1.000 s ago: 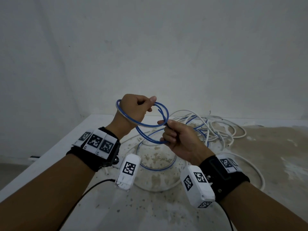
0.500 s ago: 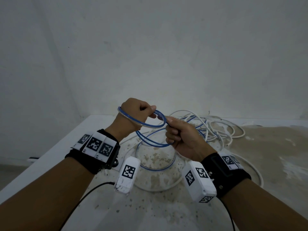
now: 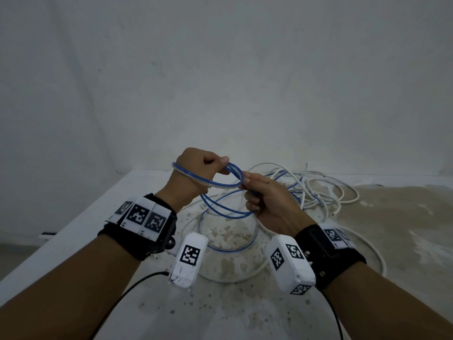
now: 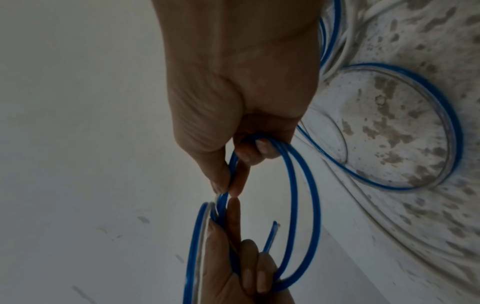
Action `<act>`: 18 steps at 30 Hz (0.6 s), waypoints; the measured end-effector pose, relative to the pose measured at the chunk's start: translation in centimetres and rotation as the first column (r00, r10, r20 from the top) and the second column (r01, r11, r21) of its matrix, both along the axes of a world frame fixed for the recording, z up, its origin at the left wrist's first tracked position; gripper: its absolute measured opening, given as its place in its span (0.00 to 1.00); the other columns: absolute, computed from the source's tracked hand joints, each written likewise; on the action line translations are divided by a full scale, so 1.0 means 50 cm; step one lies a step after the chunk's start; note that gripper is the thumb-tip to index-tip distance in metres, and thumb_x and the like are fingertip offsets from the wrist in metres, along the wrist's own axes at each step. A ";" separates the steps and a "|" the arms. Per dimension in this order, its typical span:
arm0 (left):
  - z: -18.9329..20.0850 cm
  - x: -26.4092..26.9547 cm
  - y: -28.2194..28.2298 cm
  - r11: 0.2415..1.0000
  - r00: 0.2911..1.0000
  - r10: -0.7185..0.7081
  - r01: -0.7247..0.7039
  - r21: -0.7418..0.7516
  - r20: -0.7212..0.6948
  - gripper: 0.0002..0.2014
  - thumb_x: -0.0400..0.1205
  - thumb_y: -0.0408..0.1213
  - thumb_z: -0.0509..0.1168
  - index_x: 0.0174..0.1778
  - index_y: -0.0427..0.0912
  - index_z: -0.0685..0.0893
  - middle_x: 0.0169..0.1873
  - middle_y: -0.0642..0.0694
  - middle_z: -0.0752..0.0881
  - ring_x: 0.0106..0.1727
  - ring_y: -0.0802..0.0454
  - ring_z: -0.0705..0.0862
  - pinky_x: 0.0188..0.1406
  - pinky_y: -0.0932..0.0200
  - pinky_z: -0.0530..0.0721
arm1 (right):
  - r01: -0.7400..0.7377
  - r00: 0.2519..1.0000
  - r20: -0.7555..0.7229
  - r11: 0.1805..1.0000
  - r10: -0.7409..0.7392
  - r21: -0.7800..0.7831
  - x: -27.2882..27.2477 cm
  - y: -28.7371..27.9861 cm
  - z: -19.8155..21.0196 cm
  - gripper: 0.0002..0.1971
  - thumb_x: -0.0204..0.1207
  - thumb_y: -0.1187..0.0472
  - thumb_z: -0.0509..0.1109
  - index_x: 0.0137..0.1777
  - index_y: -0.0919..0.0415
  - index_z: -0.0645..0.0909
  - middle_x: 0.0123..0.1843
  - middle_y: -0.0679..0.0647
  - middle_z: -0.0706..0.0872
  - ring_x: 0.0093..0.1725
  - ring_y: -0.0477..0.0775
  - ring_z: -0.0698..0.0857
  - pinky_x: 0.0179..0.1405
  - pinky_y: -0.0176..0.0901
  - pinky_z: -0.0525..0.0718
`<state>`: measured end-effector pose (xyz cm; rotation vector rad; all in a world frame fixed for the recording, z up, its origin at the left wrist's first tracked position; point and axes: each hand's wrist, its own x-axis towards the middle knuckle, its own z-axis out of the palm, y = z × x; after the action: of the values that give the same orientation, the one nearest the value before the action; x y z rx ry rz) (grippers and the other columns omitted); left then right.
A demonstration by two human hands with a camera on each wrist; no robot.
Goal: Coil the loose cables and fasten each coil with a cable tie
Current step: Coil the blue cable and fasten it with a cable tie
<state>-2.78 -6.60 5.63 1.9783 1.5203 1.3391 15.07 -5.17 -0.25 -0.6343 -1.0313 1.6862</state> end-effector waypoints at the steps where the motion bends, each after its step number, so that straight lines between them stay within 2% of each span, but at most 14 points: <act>1: 0.004 0.000 -0.003 0.999 1.000 -0.011 0.010 -0.035 -0.021 0.10 0.84 0.44 0.69 0.38 0.50 0.91 0.35 0.54 0.92 0.26 0.56 0.85 0.24 0.55 0.84 | -0.009 1.000 -0.003 1.000 0.009 -0.003 0.002 0.000 -0.005 0.12 0.81 0.69 0.67 0.62 0.67 0.85 0.37 0.55 0.86 0.23 0.44 0.66 0.20 0.33 0.66; 2: 0.006 0.000 -0.004 0.998 0.999 -0.020 0.017 -0.066 -0.036 0.10 0.84 0.43 0.69 0.39 0.49 0.92 0.35 0.54 0.92 0.21 0.56 0.82 0.19 0.59 0.79 | -0.020 1.000 -0.005 1.000 0.020 -0.005 0.004 0.000 -0.008 0.12 0.81 0.69 0.67 0.62 0.67 0.85 0.38 0.55 0.86 0.23 0.45 0.66 0.20 0.34 0.67; 4: 0.006 -0.002 -0.004 0.996 0.997 -0.030 0.024 -0.089 -0.069 0.10 0.84 0.43 0.68 0.41 0.46 0.92 0.35 0.53 0.93 0.20 0.57 0.81 0.21 0.58 0.80 | -0.037 0.999 -0.007 0.999 0.037 -0.008 0.005 -0.003 -0.013 0.11 0.82 0.68 0.66 0.62 0.67 0.85 0.38 0.54 0.85 0.23 0.45 0.65 0.20 0.34 0.67; 6: -0.002 -0.003 0.000 0.999 0.995 -0.031 0.027 -0.045 -0.093 0.11 0.84 0.44 0.67 0.40 0.48 0.92 0.35 0.53 0.92 0.30 0.58 0.88 0.37 0.52 0.88 | -0.042 0.999 0.002 0.999 0.042 -0.007 0.004 -0.002 -0.012 0.12 0.83 0.68 0.66 0.62 0.68 0.84 0.38 0.53 0.85 0.24 0.45 0.65 0.21 0.34 0.67; 7: -0.008 -0.004 0.002 1.000 0.995 -0.019 0.019 -0.009 -0.095 0.11 0.84 0.44 0.67 0.39 0.50 0.92 0.34 0.53 0.92 0.36 0.58 0.90 0.46 0.49 0.89 | -0.044 0.999 0.015 0.999 0.044 -0.002 0.003 -0.002 -0.010 0.12 0.83 0.68 0.66 0.62 0.68 0.84 0.37 0.53 0.85 0.24 0.45 0.65 0.21 0.35 0.66; 8: -0.016 -0.004 0.004 1.000 0.996 -0.001 0.004 0.024 -0.088 0.12 0.85 0.44 0.67 0.38 0.50 0.91 0.33 0.53 0.92 0.39 0.58 0.90 0.50 0.47 0.88 | -0.045 0.998 0.036 0.999 0.044 0.005 0.002 -0.001 -0.005 0.11 0.83 0.68 0.65 0.61 0.68 0.85 0.37 0.53 0.84 0.24 0.46 0.64 0.21 0.35 0.66; 11: -0.034 0.001 0.004 0.992 0.995 0.086 -0.081 0.096 -0.049 0.14 0.86 0.44 0.65 0.37 0.47 0.91 0.33 0.53 0.92 0.39 0.57 0.90 0.50 0.47 0.88 | -0.031 0.994 0.106 0.999 0.028 0.029 0.000 -0.001 0.008 0.07 0.84 0.69 0.64 0.53 0.65 0.85 0.36 0.55 0.83 0.23 0.46 0.64 0.21 0.36 0.64; 13: -0.036 0.004 0.003 0.986 0.990 0.134 -0.129 0.103 -0.040 0.14 0.86 0.44 0.65 0.37 0.47 0.91 0.33 0.54 0.91 0.39 0.56 0.89 0.49 0.51 0.87 | -0.030 0.991 0.132 0.999 0.025 0.039 0.000 -0.001 0.011 0.07 0.83 0.71 0.64 0.52 0.64 0.84 0.36 0.56 0.83 0.24 0.46 0.64 0.22 0.36 0.63; 16: -0.026 0.006 0.003 0.990 0.988 0.137 -0.135 0.033 -0.067 0.14 0.85 0.45 0.66 0.37 0.46 0.92 0.33 0.54 0.91 0.38 0.58 0.89 0.49 0.56 0.86 | -0.028 0.993 0.120 0.999 0.023 0.038 0.001 0.000 0.005 0.07 0.83 0.71 0.64 0.52 0.64 0.84 0.36 0.56 0.84 0.24 0.46 0.65 0.21 0.36 0.64; 18: -0.017 0.005 0.003 0.993 0.985 0.116 -0.120 -0.024 -0.126 0.14 0.84 0.45 0.66 0.38 0.45 0.93 0.33 0.52 0.92 0.34 0.60 0.87 0.40 0.59 0.84 | -0.026 0.995 0.101 0.999 0.021 0.045 0.002 -0.001 -0.001 0.07 0.83 0.71 0.64 0.49 0.63 0.83 0.36 0.56 0.84 0.23 0.46 0.65 0.21 0.36 0.65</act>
<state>-2.54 -6.46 4.77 2.0144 1.7289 1.2475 15.19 -5.24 -0.31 -0.6852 -1.1499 1.6596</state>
